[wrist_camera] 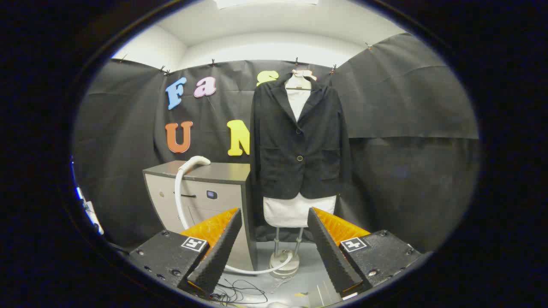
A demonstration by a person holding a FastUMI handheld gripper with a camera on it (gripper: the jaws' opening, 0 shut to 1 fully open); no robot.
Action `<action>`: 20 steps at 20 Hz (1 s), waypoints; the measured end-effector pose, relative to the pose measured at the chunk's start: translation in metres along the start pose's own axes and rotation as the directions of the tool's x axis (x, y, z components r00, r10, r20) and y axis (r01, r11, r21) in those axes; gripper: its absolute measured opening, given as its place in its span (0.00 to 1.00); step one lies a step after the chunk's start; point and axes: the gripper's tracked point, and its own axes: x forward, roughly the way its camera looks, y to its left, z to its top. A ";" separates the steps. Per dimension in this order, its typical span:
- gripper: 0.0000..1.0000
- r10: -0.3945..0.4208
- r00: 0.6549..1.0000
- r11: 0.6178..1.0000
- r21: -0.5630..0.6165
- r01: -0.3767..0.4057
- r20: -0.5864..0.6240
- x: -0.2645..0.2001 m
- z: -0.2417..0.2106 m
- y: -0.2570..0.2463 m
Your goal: Iron the clothes twice with a garment steamer, once on the left side and once on the right side.
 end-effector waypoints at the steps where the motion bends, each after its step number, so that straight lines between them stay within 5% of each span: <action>1: 0.98 0.002 1.000 1.000 0.006 -0.002 0.000 0.000 0.002 0.004; 20: 0.98 0.004 1.000 0.999 0.043 -0.004 -0.009 0.038 0.037 0.059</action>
